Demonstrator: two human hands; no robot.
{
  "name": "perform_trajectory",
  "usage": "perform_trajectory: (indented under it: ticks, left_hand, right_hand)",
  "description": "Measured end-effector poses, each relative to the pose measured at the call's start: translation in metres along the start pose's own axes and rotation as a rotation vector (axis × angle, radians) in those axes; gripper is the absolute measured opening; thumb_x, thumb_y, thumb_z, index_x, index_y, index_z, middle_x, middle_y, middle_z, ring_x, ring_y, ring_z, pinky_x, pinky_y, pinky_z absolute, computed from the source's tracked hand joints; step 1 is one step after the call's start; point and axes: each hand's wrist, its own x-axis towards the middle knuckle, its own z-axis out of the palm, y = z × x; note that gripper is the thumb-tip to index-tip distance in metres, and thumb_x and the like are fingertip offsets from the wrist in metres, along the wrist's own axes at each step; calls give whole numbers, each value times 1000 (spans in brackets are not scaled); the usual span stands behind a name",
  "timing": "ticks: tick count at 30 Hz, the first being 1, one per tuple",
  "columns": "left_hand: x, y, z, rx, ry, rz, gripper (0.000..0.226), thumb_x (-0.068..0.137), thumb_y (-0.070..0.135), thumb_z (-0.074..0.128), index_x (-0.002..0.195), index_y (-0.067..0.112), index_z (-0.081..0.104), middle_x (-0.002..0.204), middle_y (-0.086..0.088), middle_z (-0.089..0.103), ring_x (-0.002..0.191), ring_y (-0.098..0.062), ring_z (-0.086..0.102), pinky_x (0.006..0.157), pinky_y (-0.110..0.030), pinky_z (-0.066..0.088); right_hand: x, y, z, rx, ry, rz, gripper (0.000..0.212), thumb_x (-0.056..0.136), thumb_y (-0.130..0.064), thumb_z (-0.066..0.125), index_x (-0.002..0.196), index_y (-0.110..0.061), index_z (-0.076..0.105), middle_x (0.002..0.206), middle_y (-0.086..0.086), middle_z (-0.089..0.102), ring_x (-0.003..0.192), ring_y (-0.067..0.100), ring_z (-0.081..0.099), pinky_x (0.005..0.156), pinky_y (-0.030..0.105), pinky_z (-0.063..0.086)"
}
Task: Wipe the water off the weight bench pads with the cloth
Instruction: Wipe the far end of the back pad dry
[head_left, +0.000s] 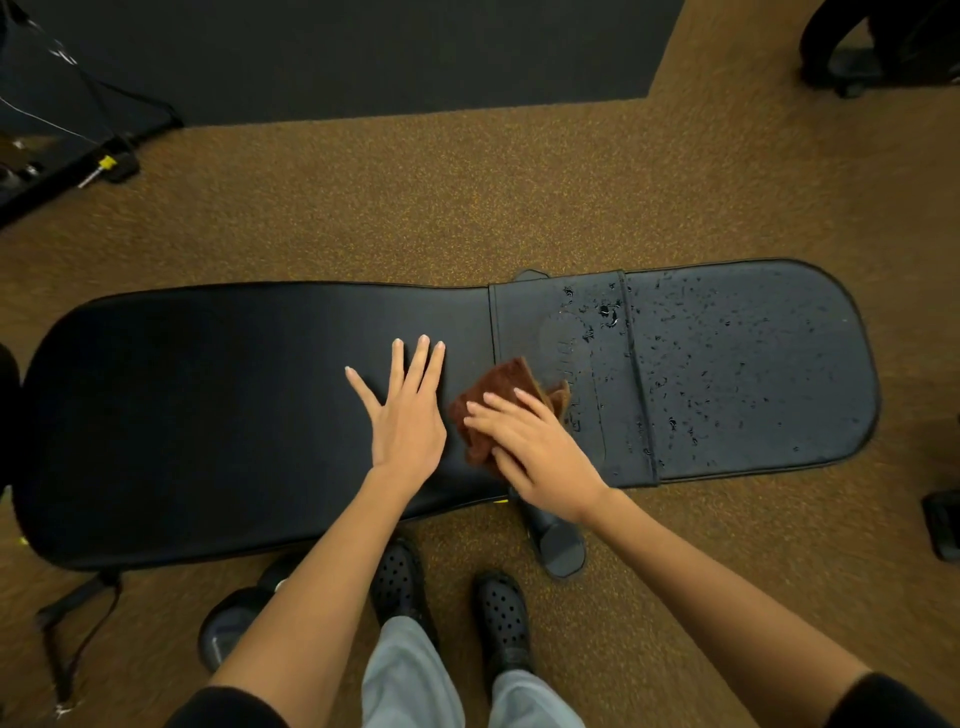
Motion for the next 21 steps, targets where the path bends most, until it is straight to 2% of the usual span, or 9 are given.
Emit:
perform_trajectory:
  ticks: [5, 8, 10, 12, 13, 14, 16, 18, 21]
  left_hand:
    - [-1, -2, -2, 55, -35, 4, 69, 97, 10, 37, 153, 24, -2, 161, 2, -1, 147, -23, -8, 104, -75, -5]
    - [-2, 1, -3, -5, -47, 3, 63, 100, 14, 33, 153, 25, 2, 161, 3, 1, 147, -21, -7, 105, -74, -3]
    - [-1, 3, -2, -125, -15, -6, 56, 101, 18, 31, 153, 23, 10, 160, 3, 8, 148, -19, -4, 107, -71, -7]
    - [0, 6, -3, -385, 52, 12, 46, 103, 21, 29, 149, 20, 27, 157, 2, 23, 147, -15, 5, 114, -60, -5]
    - [0, 8, -6, -543, 93, 39, 44, 103, 25, 28, 145, 19, 37, 153, 1, 33, 146, -13, 14, 118, -53, 2]
    - [-2, 13, -10, -683, 131, 66, 43, 102, 29, 28, 139, 17, 46, 146, 1, 44, 141, -12, 26, 118, -45, 14]
    - [-6, 24, -19, -878, 154, 89, 49, 99, 40, 28, 122, 15, 62, 121, 2, 63, 119, -10, 50, 104, -31, 36]
    - [-10, 36, -25, -959, 86, 110, 54, 95, 51, 31, 106, 14, 69, 98, 4, 68, 95, -8, 56, 85, -25, 43]
    - [-7, 44, -20, -974, -49, 82, 52, 86, 64, 47, 110, 23, 67, 93, 6, 63, 87, -6, 57, 77, -23, 47]
  right_hand:
    - [-21, -11, -10, 128, -89, 9, 41, 99, -16, 43, 140, -15, 47, 143, 0, 51, 139, 8, 35, 120, 26, 15]
    - [-21, -25, -31, 389, -76, 205, 34, 102, -19, 45, 135, -18, 44, 126, 1, 61, 118, 6, 51, 101, 14, 33]
    - [-13, -31, -45, 642, -20, 366, 23, 102, -21, 46, 125, -18, 46, 107, -2, 66, 96, 2, 61, 84, 20, 46]
    - [-2, -24, -53, 786, 35, 490, 14, 101, -21, 49, 114, -16, 53, 102, 0, 67, 91, 6, 63, 85, 32, 50]
    - [3, -17, -56, 817, 41, 526, 12, 100, -21, 51, 110, -16, 56, 103, 1, 68, 94, 11, 63, 89, 37, 49]
    - [7, -11, -60, 820, 37, 556, 12, 100, -22, 52, 107, -16, 59, 104, 3, 67, 97, 15, 63, 92, 40, 49]
    - [15, -1, -63, 716, 19, 579, 16, 98, -24, 55, 107, -13, 63, 102, 5, 65, 99, 21, 62, 93, 39, 48]
    - [18, 7, -60, 460, 64, 550, 19, 96, -23, 58, 108, -10, 65, 97, 5, 57, 98, 22, 57, 90, 29, 42]
    - [16, 7, -54, 369, 258, 569, 21, 97, -25, 56, 111, -11, 64, 99, 2, 51, 100, 21, 54, 94, 33, 41]
